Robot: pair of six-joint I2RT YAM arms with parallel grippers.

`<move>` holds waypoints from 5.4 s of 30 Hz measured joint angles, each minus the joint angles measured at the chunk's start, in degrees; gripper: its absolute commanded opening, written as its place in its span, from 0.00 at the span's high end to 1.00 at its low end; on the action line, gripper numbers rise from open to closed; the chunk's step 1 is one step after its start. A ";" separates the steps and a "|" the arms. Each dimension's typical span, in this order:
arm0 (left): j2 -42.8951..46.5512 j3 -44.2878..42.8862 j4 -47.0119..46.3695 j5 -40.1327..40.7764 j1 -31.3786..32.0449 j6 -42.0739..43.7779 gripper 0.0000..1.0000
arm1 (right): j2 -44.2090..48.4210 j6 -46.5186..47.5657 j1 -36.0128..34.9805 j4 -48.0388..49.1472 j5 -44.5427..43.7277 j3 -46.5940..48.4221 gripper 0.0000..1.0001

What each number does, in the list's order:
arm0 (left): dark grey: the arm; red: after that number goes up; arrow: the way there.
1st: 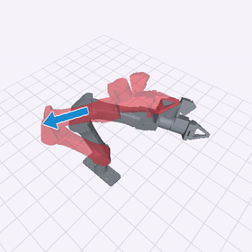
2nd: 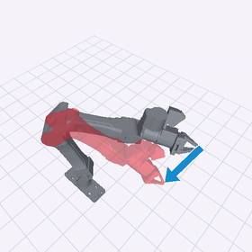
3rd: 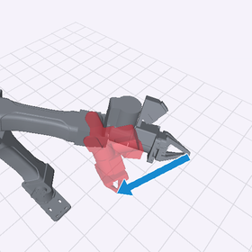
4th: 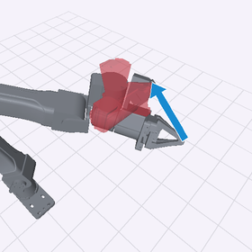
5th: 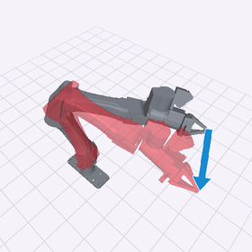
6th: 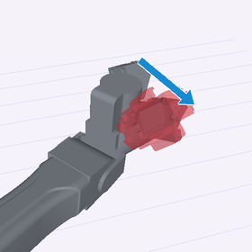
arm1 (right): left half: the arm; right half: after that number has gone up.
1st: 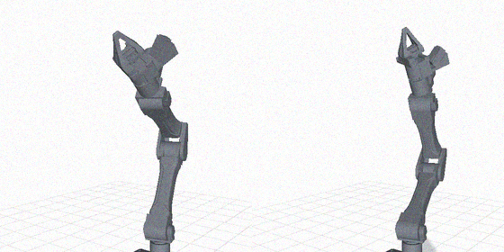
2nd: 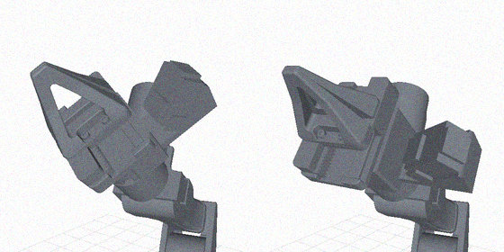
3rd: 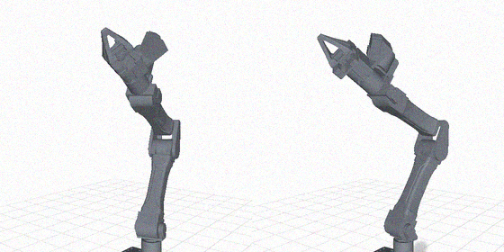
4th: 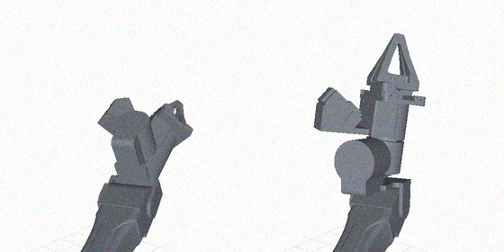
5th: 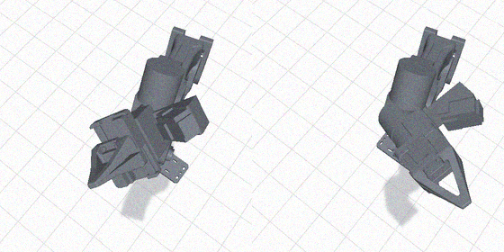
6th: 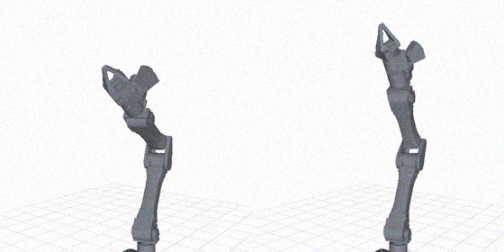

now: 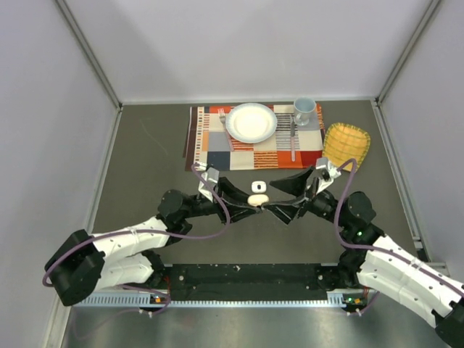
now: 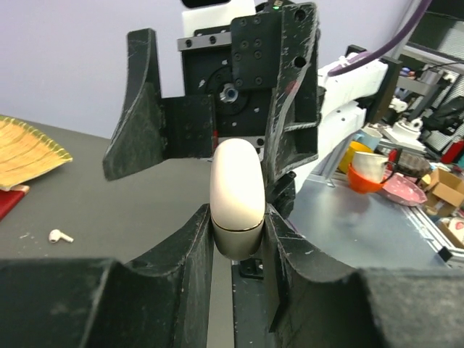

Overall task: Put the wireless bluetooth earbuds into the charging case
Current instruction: Adjust the charging case, then open the charging case.

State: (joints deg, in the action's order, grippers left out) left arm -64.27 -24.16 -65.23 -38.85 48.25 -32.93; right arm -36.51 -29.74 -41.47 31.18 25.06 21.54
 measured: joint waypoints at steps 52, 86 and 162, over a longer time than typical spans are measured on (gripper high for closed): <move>10.32 3.21 22.03 16.63 2.75 33.42 1.00 | -13.75 -34.86 0.02 -20.59 1.14 10.60 0.38; 10.01 3.48 19.74 18.34 2.25 30.36 0.67 | -16.83 -40.13 0.79 -11.23 3.10 8.72 0.82; 13.20 19.50 -8.13 18.47 3.08 24.28 1.00 | -16.98 -4.85 -5.62 -31.12 2.23 18.34 0.11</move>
State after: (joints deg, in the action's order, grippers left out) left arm -51.07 -4.67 -73.36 -20.38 51.33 -8.64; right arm -53.49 -34.59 -47.09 0.05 27.29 39.88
